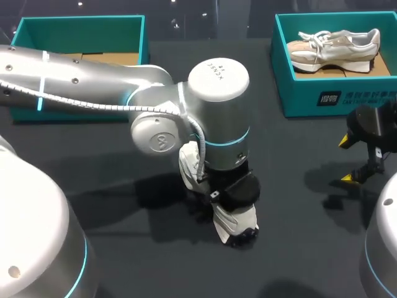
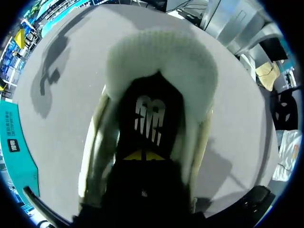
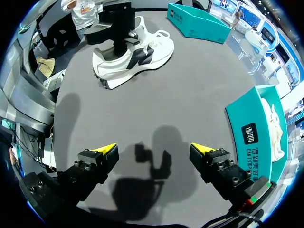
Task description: Take the shoe out of the shoebox, open the shoe tongue, remove and reinsert the insole, then place the shoe into the shoebox
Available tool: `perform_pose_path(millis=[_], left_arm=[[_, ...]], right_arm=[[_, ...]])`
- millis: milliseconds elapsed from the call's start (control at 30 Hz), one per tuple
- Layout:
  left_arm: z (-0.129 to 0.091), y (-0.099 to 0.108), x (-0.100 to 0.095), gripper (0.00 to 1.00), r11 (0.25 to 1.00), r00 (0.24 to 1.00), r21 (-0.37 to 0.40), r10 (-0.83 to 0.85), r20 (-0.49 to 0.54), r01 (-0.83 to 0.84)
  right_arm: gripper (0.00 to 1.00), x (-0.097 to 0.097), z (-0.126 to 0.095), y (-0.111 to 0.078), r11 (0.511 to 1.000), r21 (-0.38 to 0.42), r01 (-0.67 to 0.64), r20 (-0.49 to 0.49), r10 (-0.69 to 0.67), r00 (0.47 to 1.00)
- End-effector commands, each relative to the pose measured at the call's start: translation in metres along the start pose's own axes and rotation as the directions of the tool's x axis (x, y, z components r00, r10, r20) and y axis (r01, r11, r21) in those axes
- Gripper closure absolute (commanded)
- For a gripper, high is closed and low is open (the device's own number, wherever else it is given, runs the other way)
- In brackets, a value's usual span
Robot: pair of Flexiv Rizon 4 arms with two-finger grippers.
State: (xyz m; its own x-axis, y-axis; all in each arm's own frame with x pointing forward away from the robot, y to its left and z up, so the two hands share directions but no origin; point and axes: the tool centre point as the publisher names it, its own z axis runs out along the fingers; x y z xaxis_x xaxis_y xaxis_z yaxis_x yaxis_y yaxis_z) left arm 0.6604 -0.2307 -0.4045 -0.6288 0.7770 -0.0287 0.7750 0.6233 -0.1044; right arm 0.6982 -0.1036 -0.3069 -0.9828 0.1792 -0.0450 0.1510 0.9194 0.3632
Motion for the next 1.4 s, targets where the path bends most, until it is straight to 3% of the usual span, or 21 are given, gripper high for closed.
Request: perform_pose_path(millis=[33, 233, 467, 967, 1233, 1400], left_arm=[[0.013, 0.037, 0.011, 1.00, 0.998, 0.999, 0.055, 0.008, 0.040, -0.010], [-0.024, 0.014, 0.003, 1.00, 0.984, 0.993, 0.161, 0.063, 0.102, -0.079], [-0.041, -0.009, -0.011, 1.00, 0.968, 0.990, 0.226, 0.078, 0.120, -0.104], [-0.032, -0.057, -0.018, 1.00, 0.935, 0.983, 0.305, 0.170, 0.065, -0.181], [-0.020, -0.068, -0.004, 1.00, 0.928, 0.983, 0.337, 0.181, -0.039, -0.157], [-0.003, -0.068, 0.007, 1.00, 0.947, 0.989, 0.300, 0.141, -0.054, -0.118]], right_arm=[[0.00, 0.002, 0.000, 0.000, 1.000, 0.004, -0.001, 0.003, 0.001, 1.000], [0.00, 0.002, 0.000, 0.000, 1.000, 0.004, -0.001, 0.003, 0.001, 1.000], [0.00, 0.002, 0.000, 0.000, 1.000, 0.004, -0.001, 0.003, 0.001, 1.000], [0.00, 0.002, 0.000, 0.000, 1.000, 0.004, -0.001, 0.003, 0.001, 1.000], [0.00, 0.002, 0.000, 0.000, 1.000, 0.004, -0.001, 0.003, 0.001, 1.000], [0.00, 0.002, 0.000, 0.000, 1.000, 0.004, -0.001, 0.003, 0.001, 1.000]])
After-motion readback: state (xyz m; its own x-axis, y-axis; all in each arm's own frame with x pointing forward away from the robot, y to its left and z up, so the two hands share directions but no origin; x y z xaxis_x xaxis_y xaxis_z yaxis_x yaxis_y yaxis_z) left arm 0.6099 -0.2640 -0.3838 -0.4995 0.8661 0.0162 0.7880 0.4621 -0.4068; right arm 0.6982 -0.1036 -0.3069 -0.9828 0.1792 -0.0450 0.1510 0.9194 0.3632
